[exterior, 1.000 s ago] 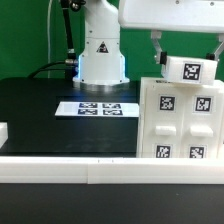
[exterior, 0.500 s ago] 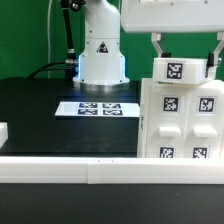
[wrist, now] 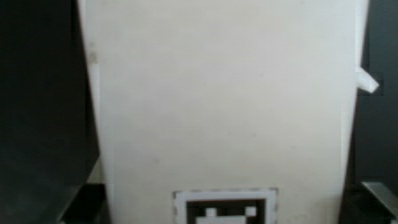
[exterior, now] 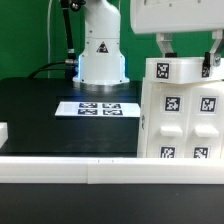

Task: Assemble cabinet

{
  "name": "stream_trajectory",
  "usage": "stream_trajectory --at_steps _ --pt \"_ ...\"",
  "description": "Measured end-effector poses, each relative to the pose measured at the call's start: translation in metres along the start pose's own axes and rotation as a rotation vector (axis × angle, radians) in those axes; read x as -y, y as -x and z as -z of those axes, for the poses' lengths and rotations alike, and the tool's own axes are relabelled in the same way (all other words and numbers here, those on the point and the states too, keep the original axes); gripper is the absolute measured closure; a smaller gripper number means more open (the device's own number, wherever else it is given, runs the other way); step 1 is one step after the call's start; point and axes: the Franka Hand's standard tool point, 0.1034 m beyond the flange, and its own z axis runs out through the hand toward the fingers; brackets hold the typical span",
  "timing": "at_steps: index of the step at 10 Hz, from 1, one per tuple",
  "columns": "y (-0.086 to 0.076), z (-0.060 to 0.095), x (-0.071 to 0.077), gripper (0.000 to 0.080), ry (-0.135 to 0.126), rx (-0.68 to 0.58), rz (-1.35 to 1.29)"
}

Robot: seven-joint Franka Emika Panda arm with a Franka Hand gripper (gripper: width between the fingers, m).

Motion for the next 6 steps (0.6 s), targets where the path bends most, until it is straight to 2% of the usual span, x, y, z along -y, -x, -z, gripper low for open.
stream_trajectory --at_steps 2,4,6 --pt "-0.0008 -0.0003 0.0001 0.0243 -0.012 0.005 -0.137" --pt "-0.0009 -0.0012 -0.0008 0.0243 -0.054 -0.005 -0.404" --pt "-0.0007 -0.0013 -0.0004 0.0243 -0.075 -0.003 -0.566"
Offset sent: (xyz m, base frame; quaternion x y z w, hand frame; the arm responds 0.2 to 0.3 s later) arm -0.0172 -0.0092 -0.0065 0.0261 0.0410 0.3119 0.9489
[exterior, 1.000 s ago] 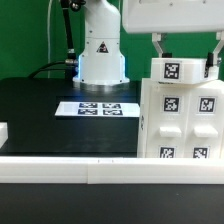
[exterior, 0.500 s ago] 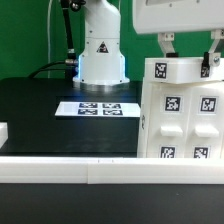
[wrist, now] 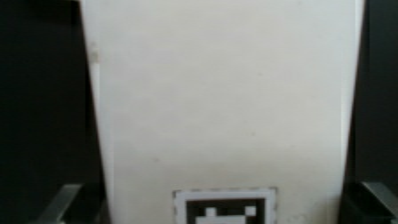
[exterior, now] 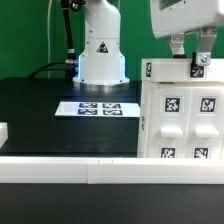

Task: Assemble cabinet

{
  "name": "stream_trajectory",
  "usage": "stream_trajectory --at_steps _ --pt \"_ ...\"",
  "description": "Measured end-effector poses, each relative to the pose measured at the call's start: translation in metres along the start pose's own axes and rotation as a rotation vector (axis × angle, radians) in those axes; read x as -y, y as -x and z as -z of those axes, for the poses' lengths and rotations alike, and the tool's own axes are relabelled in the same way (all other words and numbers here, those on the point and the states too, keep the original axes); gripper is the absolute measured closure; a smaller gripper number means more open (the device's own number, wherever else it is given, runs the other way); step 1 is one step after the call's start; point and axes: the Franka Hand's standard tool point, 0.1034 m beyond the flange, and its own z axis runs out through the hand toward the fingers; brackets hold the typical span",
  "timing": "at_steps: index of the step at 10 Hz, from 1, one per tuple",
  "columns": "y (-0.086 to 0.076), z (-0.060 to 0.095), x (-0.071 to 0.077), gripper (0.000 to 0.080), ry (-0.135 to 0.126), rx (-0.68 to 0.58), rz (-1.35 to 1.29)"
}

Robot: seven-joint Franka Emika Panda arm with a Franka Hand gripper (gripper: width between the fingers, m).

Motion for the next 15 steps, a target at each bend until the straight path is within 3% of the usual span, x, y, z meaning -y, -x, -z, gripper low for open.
stream_trajectory --at_steps 1,6,7,8,9,12,15 --pt "0.0 0.0 0.0 0.0243 -0.017 0.005 -0.117" --pt "0.001 0.0 0.0 0.0243 -0.018 0.033 -0.305" --pt "0.003 0.0 0.0 0.0077 -0.018 0.037 -0.298" --pt "0.003 0.002 0.002 0.0077 -0.021 0.048 -0.28" --pt "0.003 0.007 0.004 0.0014 -0.028 0.065 -0.272" --pt "0.006 0.019 0.01 0.0002 -0.052 0.105 -0.276" --pt "0.007 0.017 0.008 0.0002 -0.044 0.1 -0.192"
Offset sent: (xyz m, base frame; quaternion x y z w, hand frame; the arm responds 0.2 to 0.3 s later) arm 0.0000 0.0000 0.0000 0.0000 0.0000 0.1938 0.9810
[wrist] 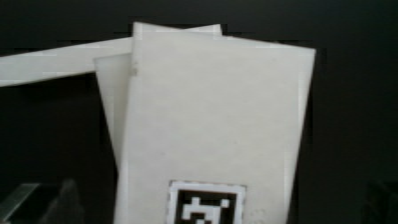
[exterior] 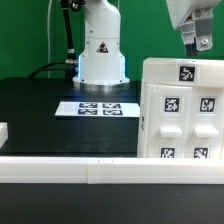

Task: Assemble cabinet

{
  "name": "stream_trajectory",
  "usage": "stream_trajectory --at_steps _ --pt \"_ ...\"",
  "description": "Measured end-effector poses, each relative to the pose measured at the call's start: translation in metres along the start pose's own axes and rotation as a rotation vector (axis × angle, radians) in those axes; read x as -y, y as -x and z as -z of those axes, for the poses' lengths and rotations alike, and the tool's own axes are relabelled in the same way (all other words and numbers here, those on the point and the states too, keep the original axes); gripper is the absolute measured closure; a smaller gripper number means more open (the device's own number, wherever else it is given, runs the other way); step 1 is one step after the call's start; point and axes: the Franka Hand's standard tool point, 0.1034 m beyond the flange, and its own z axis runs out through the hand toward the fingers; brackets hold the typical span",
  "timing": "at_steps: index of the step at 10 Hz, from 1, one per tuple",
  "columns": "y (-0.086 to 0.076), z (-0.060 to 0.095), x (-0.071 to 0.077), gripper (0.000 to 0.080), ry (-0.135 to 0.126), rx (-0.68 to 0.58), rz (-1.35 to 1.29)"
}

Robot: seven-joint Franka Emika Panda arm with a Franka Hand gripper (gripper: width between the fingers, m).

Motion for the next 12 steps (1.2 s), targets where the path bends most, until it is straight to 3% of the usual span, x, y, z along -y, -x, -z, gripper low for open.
stream_trajectory --at_steps 1,2,5,9,12 --pt "0.003 0.0 -0.002 0.0002 0.036 0.005 0.121" --pt "0.006 0.001 0.0 0.0002 0.056 0.015 0.213" --pt "0.013 0.002 0.006 0.0002 0.095 0.037 0.618" --pt "0.012 0.002 0.009 0.0002 0.086 0.046 0.883" --pt "0.01 0.003 0.01 0.0002 0.102 0.033 1.27"
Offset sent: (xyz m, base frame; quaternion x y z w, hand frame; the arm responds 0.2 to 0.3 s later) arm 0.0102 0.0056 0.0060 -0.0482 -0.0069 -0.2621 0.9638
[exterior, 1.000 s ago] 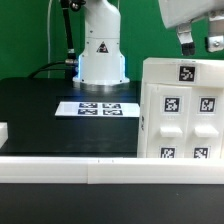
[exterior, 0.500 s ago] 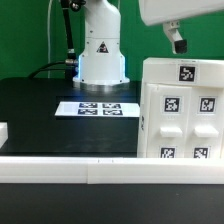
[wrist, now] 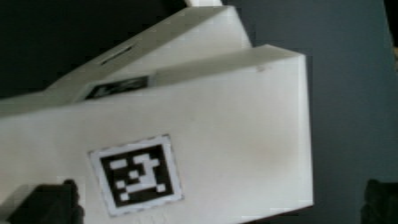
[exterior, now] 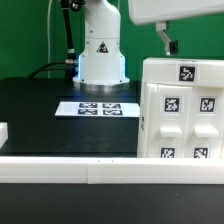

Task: Assemble cabinet

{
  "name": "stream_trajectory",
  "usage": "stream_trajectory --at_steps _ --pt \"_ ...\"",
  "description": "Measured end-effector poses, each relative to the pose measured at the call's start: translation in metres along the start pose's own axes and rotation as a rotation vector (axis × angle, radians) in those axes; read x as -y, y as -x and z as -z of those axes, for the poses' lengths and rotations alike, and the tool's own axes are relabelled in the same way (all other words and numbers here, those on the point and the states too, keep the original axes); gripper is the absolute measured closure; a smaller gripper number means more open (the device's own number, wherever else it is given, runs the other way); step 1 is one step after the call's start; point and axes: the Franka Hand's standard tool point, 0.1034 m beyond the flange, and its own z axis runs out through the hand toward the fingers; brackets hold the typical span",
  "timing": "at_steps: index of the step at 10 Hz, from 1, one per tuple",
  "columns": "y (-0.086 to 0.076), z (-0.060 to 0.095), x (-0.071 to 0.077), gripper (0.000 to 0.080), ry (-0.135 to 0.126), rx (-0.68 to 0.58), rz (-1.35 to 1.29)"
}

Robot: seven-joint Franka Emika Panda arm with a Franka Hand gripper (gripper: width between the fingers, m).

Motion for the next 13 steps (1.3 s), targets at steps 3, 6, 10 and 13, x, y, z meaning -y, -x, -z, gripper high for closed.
stream_trajectory --at_steps 3,6,10,13 --pt "-0.002 0.005 -0.004 0.0002 0.016 0.038 0.321" --pt "-0.003 0.005 -0.006 0.0002 0.018 0.039 0.486" --pt "-0.001 0.001 -0.016 0.0002 0.037 0.064 0.982" --pt "0.003 -0.004 -0.014 0.0002 0.067 0.091 1.279"
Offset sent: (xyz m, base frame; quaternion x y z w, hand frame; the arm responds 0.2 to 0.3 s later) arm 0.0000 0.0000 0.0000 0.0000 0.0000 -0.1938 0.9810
